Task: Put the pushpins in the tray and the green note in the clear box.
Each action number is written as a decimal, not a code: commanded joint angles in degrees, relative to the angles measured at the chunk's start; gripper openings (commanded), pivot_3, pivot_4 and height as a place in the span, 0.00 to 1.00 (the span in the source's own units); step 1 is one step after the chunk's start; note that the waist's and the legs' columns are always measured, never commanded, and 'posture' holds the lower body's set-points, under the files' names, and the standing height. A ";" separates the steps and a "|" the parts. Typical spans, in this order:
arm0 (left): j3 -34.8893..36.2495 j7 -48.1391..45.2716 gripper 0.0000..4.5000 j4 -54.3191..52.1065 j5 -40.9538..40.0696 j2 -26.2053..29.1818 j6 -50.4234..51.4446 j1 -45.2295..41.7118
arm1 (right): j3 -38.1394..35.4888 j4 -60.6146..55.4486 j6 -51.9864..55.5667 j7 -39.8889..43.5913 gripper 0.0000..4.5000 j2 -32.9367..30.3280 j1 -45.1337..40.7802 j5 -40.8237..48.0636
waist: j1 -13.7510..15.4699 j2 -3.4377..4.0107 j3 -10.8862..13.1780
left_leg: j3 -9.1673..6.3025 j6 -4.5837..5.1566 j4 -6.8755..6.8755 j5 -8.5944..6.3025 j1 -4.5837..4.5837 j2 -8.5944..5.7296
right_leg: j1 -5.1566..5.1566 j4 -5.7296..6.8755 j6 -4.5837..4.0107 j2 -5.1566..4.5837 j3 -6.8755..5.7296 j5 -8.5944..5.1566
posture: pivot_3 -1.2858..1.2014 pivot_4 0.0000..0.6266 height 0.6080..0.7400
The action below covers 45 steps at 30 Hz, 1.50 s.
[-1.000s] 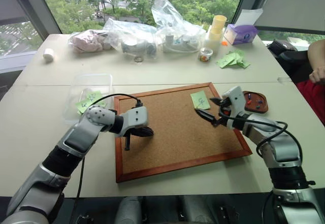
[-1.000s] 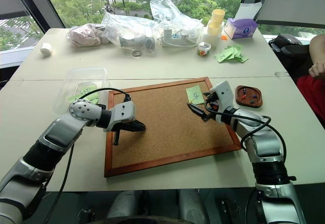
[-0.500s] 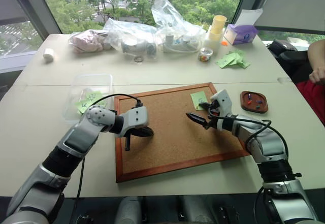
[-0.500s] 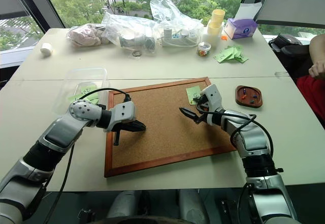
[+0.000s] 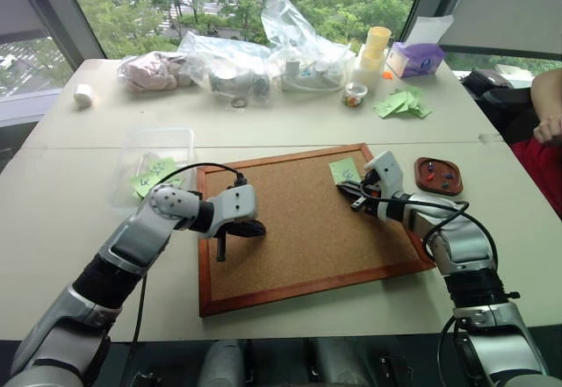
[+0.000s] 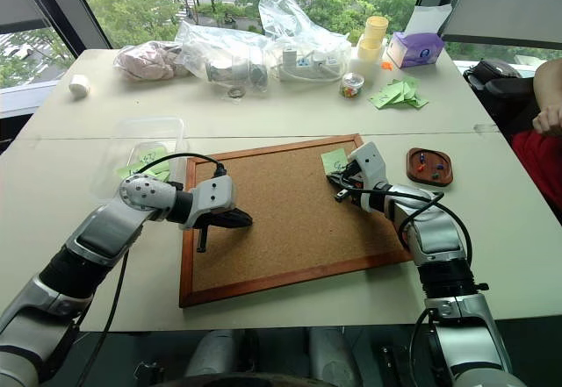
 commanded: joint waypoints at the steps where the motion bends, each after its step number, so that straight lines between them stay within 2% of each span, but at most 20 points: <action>1: -0.18 -0.48 0.00 -1.52 0.18 0.76 0.02 0.82 | -0.57 -2.49 -4.25 -0.22 0.03 1.07 1.00 -0.22 | 0.00 0.00 0.00 | 0.00 0.00 0.00 0.00 0.00 0.00 | 0.00 0.00 0.00 0.00 0.00 0.00 | 0.52 0.24 0.99; 5: -2.02 -2.06 0.00 -1.53 1.93 3.14 -0.75 1.87 | -5.71 -6.27 -5.76 -1.29 0.03 1.71 1.30 3.06 | -0.16 0.03 0.02 | 0.00 0.00 -0.01 0.00 -0.01 0.00 | -0.01 0.00 0.00 0.00 0.00 0.00 | 0.52 0.24 0.99; 9: -3.67 -3.20 0.00 -1.25 3.49 4.70 -2.39 2.52 | -7.20 -7.93 -4.95 -1.92 0.03 1.71 1.69 4.13 | -0.22 0.02 0.01 | 0.02 -0.01 -0.02 0.00 0.01 0.04 | -0.03 0.01 0.00 0.03 0.00 0.00 | 0.52 0.24 0.99; 13: -3.56 -2.72 0.00 -0.34 3.44 3.76 -3.34 2.12 | -7.65 -8.94 -4.60 -2.35 0.03 1.65 2.15 4.38 | -0.23 0.03 0.00 | 0.04 0.00 -0.03 0.00 0.03 0.04 | -0.03 0.01 -0.01 0.04 0.01 0.00 | 0.52 0.24 0.99; 18: 6.24 -0.37 0.00 -1.85 -8.78 -3.45 6.42 -1.72 | -7.84 -13.46 -3.30 -2.52 0.03 0.59 3.33 4.74 | 0.33 0.02 0.01 | 0.01 0.00 -0.01 0.00 -0.03 0.00 | -0.02 0.01 0.00 -0.01 0.00 0.00 | 0.52 0.24 0.99; 21: 12.84 1.70 0.24 -1.83 -16.60 -7.02 14.48 -5.66 | -7.86 -16.86 -2.21 -2.12 0.00 -0.69 3.66 4.80 | 0.70 -0.09 0.08 | -0.05 0.03 0.11 -0.01 -0.14 -0.02 | -0.04 0.00 0.01 -0.04 -0.03 0.00 | 0.52 0.24 0.99; 23: 15.14 2.47 0.44 -1.69 -19.74 -8.05 17.29 -7.27 | -7.90 -18.23 -1.71 -1.91 0.00 -1.53 3.72 4.98 | 0.69 -0.08 0.08 | -0.08 0.03 0.13 -0.02 -0.13 0.00 | -0.04 0.01 0.01 -0.03 -0.05 0.01 | 0.52 0.24 0.99; 27: 21.53 6.49 0.92 0.32 -27.76 -11.61 24.63 -12.02 | -8.36 -21.20 -1.07 -1.21 0.00 -3.93 3.25 5.45 | 0.26 -0.08 0.08 | -0.09 0.02 0.09 -0.01 -0.10 0.00 | -0.04 0.02 0.01 -0.02 -0.05 0.01 | 0.52 0.24 0.99; 28: 22.98 8.11 0.99 1.12 -29.31 -12.86 26.35 -13.08 | -8.40 -21.82 -0.95 -1.13 0.00 -4.39 3.05 5.52 | 0.24 -0.08 0.08 | -0.09 0.01 0.09 -0.01 -0.10 0.01 | -0.04 0.02 0.01 -0.02 -0.05 0.01 | 0.52 0.24 0.99; 31: 25.56 17.35 0.99 5.46 -30.12 -18.83 30.59 -16.04 | -8.27 -23.26 -0.67 -1.08 0.00 -5.22 2.70 5.71 | 0.37 -0.09 0.07 | -0.11 0.02 0.09 -0.01 -0.10 -0.01 | -0.02 0.01 0.02 -0.03 -0.05 0.01 | 0.52 0.24 0.99; 34: 33.11 30.73 0.99 14.36 -34.23 -29.58 38.90 -21.24 | -7.75 -24.51 -0.31 -1.25 0.00 -5.58 2.00 5.71 | 0.73 -0.12 0.08 | -0.14 0.02 0.11 -0.01 -0.10 -0.04 | 0.00 0.00 0.02 -0.05 -0.05 0.01 | 0.52 0.24 0.99; 37: 38.67 37.58 0.99 21.69 -36.20 -35.18 41.29 -24.52 | -7.46 -24.87 -0.06 -1.63 0.00 -5.35 1.45 5.64 | 1.16 -0.13 0.09 | -0.14 0.03 0.16 -0.02 -0.12 -0.05 | 0.01 0.00 0.04 -0.05 -0.05 0.02 | 0.52 0.24 0.99; 40: 41.83 40.03 0.99 28.38 -38.13 -38.10 41.66 -27.22 | -6.98 -24.94 -0.19 -1.93 0.00 -5.11 0.90 5.32 | 1.09 -0.13 0.09 | -0.13 0.02 0.14 -0.01 -0.11 -0.04 | -0.03 0.00 0.04 -0.01 -0.05 0.02 | 0.52 0.24 0.99; 45: 42.66 40.09 0.99 38.75 -36.95 -39.87 36.55 -30.88 | -6.61 -26.08 0.08 -2.40 0.00 -5.00 0.57 5.30 | 1.32 -0.13 0.09 | -0.10 -0.01 0.12 0.00 -0.11 -0.08 | -0.04 -0.01 0.04 -0.02 -0.05 0.02 | 0.52 0.24 0.99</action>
